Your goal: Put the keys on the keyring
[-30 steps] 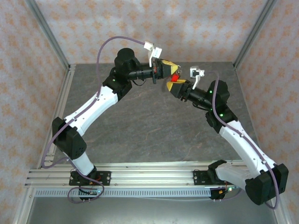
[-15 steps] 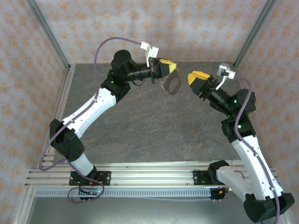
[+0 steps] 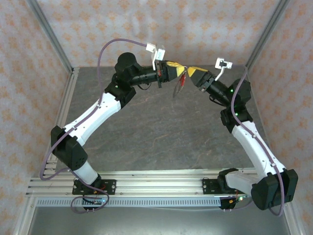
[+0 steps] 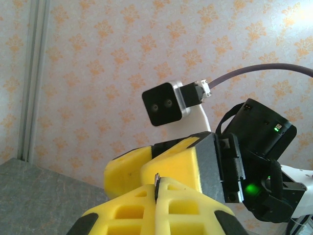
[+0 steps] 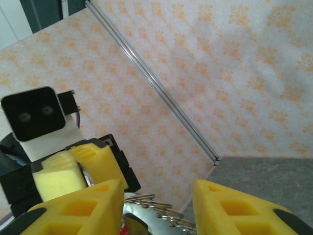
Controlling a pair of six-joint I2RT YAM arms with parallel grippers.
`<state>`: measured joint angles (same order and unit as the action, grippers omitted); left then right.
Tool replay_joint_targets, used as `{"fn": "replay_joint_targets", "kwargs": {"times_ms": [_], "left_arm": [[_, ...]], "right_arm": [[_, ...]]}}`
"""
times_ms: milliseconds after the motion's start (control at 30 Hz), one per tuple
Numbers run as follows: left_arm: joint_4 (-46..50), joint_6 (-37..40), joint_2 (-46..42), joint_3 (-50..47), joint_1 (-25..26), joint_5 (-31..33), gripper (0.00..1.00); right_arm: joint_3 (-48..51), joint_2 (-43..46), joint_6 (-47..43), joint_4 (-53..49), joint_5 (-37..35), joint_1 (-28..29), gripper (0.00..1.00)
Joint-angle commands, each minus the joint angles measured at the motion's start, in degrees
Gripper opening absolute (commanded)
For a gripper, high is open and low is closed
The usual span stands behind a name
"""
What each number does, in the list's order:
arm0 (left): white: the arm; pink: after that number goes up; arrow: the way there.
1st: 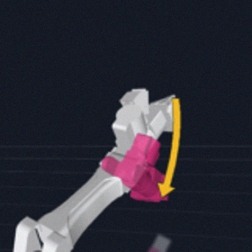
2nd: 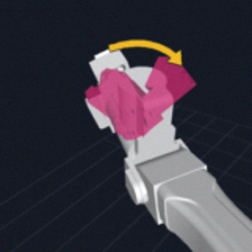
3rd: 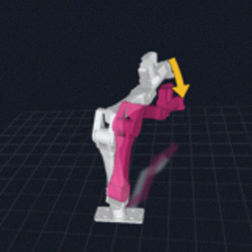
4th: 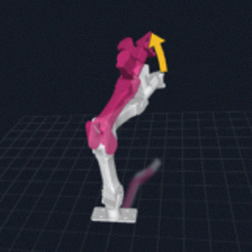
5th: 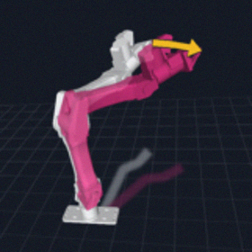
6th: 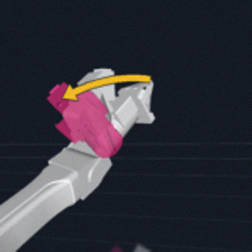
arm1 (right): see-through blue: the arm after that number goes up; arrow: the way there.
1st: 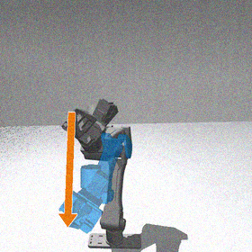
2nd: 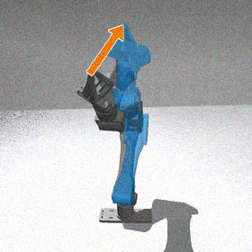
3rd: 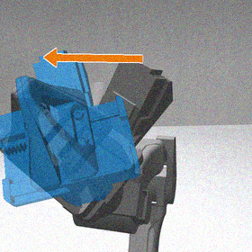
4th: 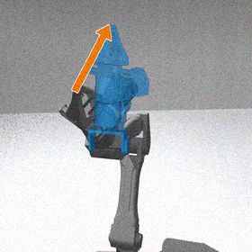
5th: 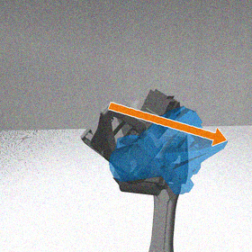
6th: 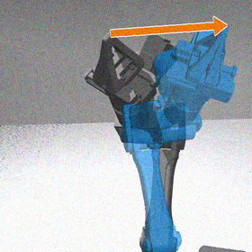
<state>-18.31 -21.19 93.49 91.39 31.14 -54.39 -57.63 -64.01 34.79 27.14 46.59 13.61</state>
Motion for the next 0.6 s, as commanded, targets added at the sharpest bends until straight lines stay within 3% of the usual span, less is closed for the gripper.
{"fn": "replay_joint_targets", "kwargs": {"times_ms": [0, 567], "left_arm": [[-3.2, -0.3, -2.3, -0.1, 0.1, 0.0, 0.00], [-3.1, -0.5, -1.9, 0.6, 0.1, -0.1, 0.00]], "right_arm": [[0.0, 2.7, 0.8, 5.5, -0.3, -0.9, 0.41], [-1.8, -0.3, 4.7, 10.5, 7.6, -0.1, 0.42]]}}
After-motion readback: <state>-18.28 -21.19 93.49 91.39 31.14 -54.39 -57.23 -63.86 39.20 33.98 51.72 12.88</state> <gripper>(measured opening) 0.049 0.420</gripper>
